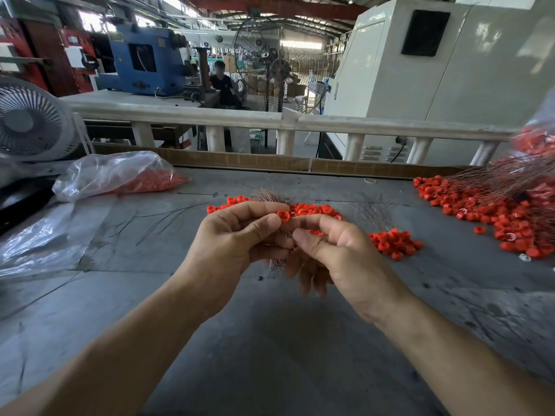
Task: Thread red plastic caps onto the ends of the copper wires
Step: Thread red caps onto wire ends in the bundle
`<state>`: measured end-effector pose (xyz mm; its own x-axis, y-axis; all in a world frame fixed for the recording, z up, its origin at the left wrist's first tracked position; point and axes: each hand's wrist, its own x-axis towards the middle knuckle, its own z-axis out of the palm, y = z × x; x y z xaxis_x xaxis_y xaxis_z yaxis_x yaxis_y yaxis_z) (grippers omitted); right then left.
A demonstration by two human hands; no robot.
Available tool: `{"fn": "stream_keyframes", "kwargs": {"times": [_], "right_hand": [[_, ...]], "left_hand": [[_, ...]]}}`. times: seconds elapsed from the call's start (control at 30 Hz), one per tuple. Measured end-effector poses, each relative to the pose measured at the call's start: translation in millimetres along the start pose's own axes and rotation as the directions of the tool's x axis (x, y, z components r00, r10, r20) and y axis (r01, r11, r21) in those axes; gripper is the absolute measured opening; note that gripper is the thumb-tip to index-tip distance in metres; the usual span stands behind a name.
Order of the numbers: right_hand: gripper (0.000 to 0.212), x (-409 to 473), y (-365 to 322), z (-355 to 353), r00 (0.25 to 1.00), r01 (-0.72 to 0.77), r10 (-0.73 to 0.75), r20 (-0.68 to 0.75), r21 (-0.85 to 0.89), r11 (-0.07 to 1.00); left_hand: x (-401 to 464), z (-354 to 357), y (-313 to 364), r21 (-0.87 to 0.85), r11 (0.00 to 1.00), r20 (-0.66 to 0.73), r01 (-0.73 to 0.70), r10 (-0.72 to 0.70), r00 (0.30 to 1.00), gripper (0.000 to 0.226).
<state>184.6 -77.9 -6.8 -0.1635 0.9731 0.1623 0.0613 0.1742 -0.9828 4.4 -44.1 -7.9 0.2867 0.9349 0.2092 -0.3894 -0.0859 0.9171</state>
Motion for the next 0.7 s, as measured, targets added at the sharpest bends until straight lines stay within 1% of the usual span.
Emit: {"fn": "stream_keyframes", "kwargs": {"times": [0.07, 0.1, 0.17, 0.23, 0.27, 0.33, 0.4, 0.47, 0.53, 0.6, 0.63, 0.7], "right_hand": [[0.019, 1, 0, -3, 1.0, -0.004, 0.003, -0.028, -0.021, 1.0], [0.02, 2, 0, -5, 0.997, 0.004, -0.008, -0.071, -0.061, 0.998], [0.019, 5, 3, -13, 0.976, 0.02, -0.064, -0.209, -0.205, 0.978], [0.016, 10, 8, -27, 0.927, -0.012, -0.138, -0.349, -0.395, 0.919], [0.015, 12, 12, -35, 0.907, -0.043, -0.168, -0.387, -0.481, 0.876], [0.014, 14, 18, -47, 0.893, -0.121, -0.18, -0.413, -0.605, 0.787], [0.014, 15, 25, -53, 0.897, -0.197, -0.151, -0.414, -0.684, 0.703], [0.012, 17, 30, -53, 0.908, -0.216, -0.137, -0.395, -0.724, 0.655], [0.009, 18, 32, -50, 0.924, -0.158, -0.165, -0.343, -0.74, 0.653], [0.016, 20, 30, -46, 0.946, -0.064, -0.202, -0.252, -0.76, 0.647], [0.02, 20, 29, -44, 0.957, -0.025, -0.211, -0.201, -0.778, 0.628], [0.025, 21, 28, -39, 0.97, 0.021, -0.213, -0.117, -0.833, 0.553]], "left_hand": [[1, 0, -1, -0.013, 1.0, -0.014, 0.0, -0.001, 1.0, 0.029], [1, -1, -1, -0.015, 1.0, -0.022, -0.004, 0.004, 1.0, 0.03], [2, -2, -1, -0.009, 1.0, -0.046, -0.016, 0.016, 0.999, 0.03], [3, -4, -1, -0.006, 1.0, -0.069, -0.02, 0.02, 0.997, 0.029], [3, -6, -1, -0.008, 1.0, -0.076, -0.019, 0.018, 0.997, 0.028], [3, -7, -1, -0.013, 1.0, -0.086, -0.015, 0.013, 0.996, 0.028], [4, -8, -2, -0.01, 1.0, -0.097, -0.007, 0.006, 0.995, 0.029], [4, -7, -3, 0.0, 1.0, -0.11, 0.002, -0.002, 0.994, 0.031], [4, -6, -4, 0.005, 1.0, -0.117, 0.008, -0.008, 0.993, 0.032], [4, -5, -4, 0.006, 1.0, -0.117, 0.013, -0.013, 0.993, 0.032], [4, -4, -5, 0.006, 1.0, -0.117, 0.015, -0.014, 0.993, 0.032], [3, -4, -5, 0.008, 1.0, -0.116, 0.018, -0.017, 0.993, 0.033]]}}
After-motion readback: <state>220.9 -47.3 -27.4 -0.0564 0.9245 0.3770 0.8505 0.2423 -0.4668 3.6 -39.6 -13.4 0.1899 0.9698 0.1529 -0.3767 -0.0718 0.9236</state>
